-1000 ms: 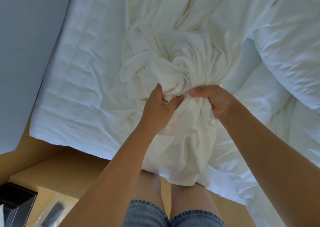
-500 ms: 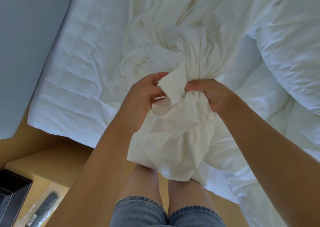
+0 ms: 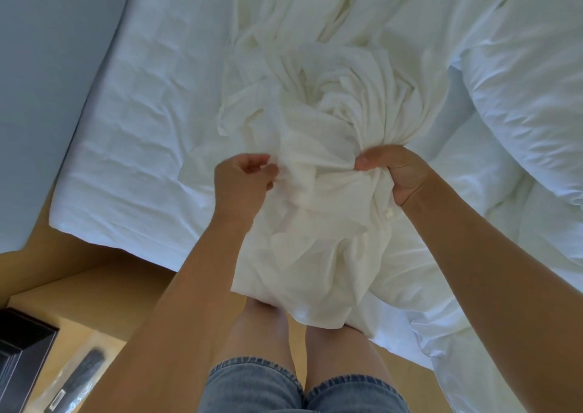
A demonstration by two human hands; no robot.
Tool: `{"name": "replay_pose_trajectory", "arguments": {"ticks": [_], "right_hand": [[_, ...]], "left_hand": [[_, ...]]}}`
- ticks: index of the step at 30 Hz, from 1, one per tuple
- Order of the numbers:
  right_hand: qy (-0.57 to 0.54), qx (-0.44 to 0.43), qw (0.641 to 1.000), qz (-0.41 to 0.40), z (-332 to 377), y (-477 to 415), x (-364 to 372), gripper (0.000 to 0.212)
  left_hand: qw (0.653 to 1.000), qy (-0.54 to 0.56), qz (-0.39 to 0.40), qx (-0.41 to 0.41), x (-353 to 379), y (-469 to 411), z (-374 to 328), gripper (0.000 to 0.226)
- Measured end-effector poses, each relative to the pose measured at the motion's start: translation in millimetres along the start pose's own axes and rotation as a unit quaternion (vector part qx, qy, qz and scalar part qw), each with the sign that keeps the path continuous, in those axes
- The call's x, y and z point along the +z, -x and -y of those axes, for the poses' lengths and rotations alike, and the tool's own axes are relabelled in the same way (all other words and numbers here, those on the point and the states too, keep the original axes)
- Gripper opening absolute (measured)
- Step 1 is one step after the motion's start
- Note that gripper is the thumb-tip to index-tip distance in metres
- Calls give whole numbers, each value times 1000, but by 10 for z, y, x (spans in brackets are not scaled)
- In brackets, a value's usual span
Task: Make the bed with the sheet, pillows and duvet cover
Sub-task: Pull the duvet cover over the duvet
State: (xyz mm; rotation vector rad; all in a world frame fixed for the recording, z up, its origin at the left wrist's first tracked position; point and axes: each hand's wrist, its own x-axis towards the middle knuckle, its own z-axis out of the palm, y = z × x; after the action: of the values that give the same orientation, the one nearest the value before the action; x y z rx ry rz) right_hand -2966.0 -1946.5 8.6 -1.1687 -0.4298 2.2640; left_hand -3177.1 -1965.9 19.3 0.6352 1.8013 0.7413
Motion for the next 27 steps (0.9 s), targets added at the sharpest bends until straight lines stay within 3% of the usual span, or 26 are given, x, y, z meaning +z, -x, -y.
{"name": "replay_pose_trajectory", "arguments": {"ticks": [3,5,8,10,12,14,17,20,23,27], "right_hand": [[25,15,1000,-4,3,-13,15,25],[42,24,999,-12,23,-16,8,23],[51,38,998,-11,31,-17,-2,27],[45,41,998,-5,28,-33,26,33],[39,41,998,13,34,-57,69,37],[43,41,998,20,49,-69,105,33],[39,41,998,14,75,-75,129,26],[21,32,999,36,91,-88,181,29],[-4,30,999,44,91,-110,214,51],[44,35,998,32,114,-103,208,26]], "left_hand": [[984,-171,31,42,5,58,186,10],[973,-209,6,102,-24,58,134,9],[979,-147,-18,143,-110,52,-131,15],[991,-108,70,43,-73,87,-308,24],[973,-177,141,-39,21,114,-394,40],[967,-224,116,30,131,78,-450,37],[979,-159,20,129,302,-48,-560,43],[990,-63,43,116,461,-132,-677,36],[987,-84,77,109,517,-183,-670,36],[981,-120,121,93,470,-256,-618,38]]}}
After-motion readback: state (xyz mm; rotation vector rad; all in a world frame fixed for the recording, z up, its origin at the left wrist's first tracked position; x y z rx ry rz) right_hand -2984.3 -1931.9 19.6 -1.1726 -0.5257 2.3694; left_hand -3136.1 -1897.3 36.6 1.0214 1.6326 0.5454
